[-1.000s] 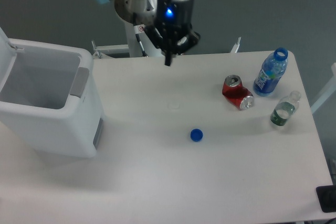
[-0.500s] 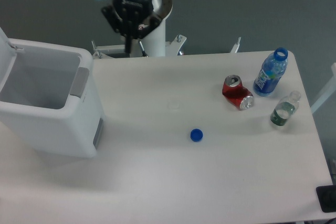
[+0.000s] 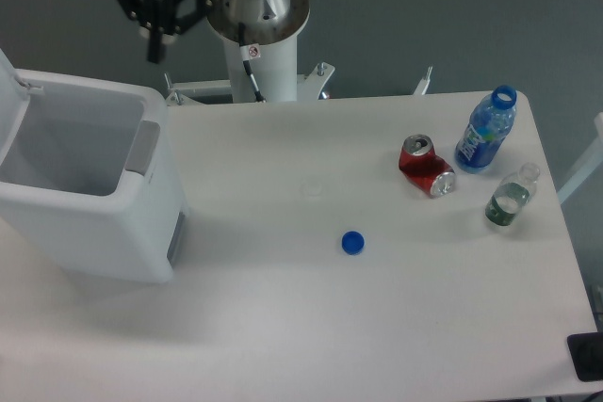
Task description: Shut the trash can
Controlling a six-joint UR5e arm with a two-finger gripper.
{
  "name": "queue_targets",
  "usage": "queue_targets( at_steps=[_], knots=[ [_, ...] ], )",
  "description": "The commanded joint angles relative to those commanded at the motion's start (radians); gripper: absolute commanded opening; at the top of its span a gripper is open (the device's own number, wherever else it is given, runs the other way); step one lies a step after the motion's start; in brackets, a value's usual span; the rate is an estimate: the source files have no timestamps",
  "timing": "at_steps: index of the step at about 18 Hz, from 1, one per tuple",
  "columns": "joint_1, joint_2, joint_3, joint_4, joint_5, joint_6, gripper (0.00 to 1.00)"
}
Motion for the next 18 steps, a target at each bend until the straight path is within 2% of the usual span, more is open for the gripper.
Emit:
queue_targets(
  at_steps=[4, 6, 13, 18],
  knots=[
    [-0.028, 0.06, 0.003, 0.002, -0.061, -0.023, 0.04],
    [-0.046, 0.071, 0.002, 0.0, -0.075, -0.023, 0.04],
    [-0.117, 0.065, 0.005, 0.006, -0.149, -0.011, 0.04],
    [-0.17, 0.025, 0.008, 0.038, -0.15, -0.009, 0.04]
  ],
)
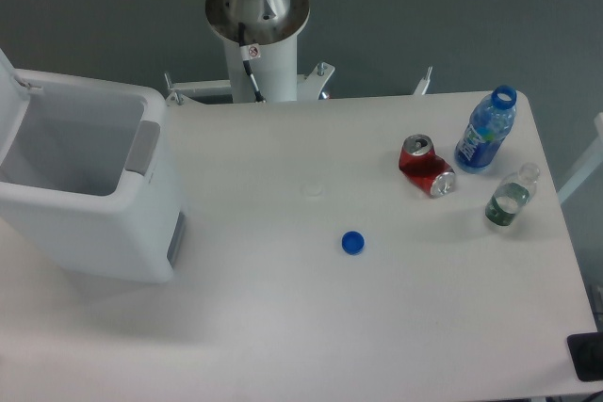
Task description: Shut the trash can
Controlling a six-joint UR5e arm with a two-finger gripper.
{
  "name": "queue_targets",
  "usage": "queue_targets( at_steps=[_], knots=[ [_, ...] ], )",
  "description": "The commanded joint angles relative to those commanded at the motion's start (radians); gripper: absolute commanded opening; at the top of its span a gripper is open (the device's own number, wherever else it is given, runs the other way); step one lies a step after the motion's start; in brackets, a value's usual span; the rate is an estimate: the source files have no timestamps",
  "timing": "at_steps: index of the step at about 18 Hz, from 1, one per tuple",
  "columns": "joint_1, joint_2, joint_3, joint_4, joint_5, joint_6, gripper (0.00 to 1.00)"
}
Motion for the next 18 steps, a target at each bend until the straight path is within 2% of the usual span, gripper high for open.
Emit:
queue_targets(
  at_steps=[9, 13, 18],
  knots=[
    [-0.107, -0.12, 0.098, 0.017, 0.002, -0.015, 0.04],
    [-0.138, -0.156, 0.112, 0.06, 0.003, -0.04, 0.04],
    [-0.157, -0.187, 0.152, 0.066, 0.008, -0.057, 0.04]
  ],
)
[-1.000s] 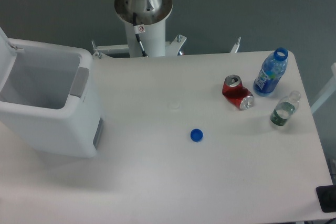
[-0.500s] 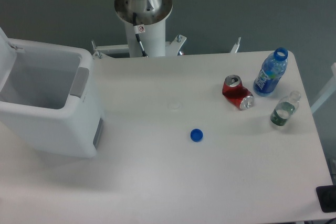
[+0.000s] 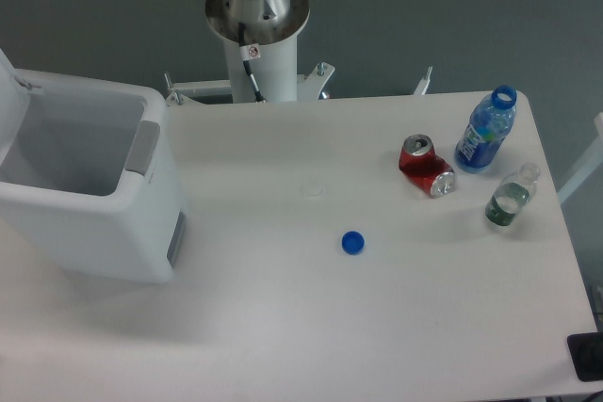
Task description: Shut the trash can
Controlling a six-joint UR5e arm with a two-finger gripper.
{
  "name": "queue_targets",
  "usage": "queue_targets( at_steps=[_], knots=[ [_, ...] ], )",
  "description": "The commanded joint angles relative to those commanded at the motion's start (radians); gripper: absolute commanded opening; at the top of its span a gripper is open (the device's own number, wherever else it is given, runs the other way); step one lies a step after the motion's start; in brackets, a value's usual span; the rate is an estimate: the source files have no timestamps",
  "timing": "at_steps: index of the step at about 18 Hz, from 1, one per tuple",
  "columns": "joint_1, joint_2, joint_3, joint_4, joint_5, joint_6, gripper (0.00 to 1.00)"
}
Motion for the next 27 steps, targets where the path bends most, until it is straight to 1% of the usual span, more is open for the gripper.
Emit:
queue_targets(
  at_steps=[4, 10, 15, 19, 25, 27],
  knots=[
    [-0.008, -0.015, 0.003, 0.0, 0.012, 0.002, 0.04],
    [-0.034, -0.028, 0.006, 0.0, 0.075, 0.003, 0.04],
    [-0.08, -0.04, 0.017, -0.005, 0.169, -0.024, 0.04],
    [-0.092, -0.04, 0.017, -0.009, 0.183, -0.026, 0.04],
    [-0.091, -0.04, 0.018, -0.012, 0.184, -0.026, 0.04],
    [-0.092, -0.04, 0.018, -0.014, 0.212, -0.028, 0.04]
  ],
)
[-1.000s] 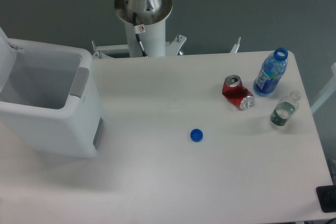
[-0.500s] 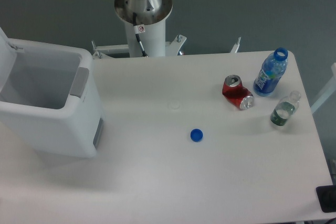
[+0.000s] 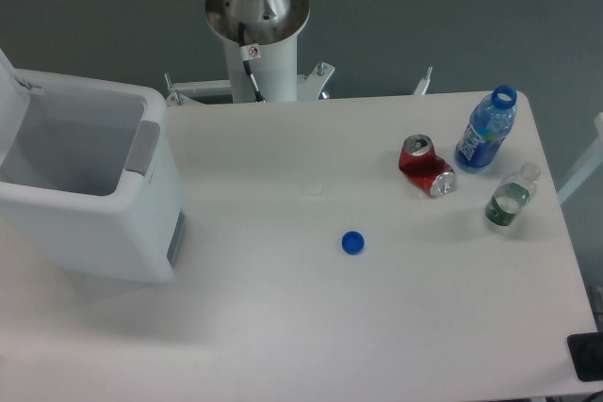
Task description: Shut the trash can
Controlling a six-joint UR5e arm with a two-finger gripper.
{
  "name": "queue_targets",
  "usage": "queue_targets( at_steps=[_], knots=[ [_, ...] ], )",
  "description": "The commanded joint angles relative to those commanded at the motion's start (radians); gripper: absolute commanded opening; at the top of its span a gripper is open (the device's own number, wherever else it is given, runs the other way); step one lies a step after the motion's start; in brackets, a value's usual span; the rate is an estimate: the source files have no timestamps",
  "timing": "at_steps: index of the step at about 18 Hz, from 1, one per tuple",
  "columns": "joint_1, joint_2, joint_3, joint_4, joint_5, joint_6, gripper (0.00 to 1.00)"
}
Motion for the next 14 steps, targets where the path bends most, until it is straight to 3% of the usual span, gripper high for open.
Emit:
queue_targets(
  at_steps=[14],
  knots=[
    [0.003, 0.009, 0.003, -0.014, 0.015, 0.0, 0.0]
  ],
)
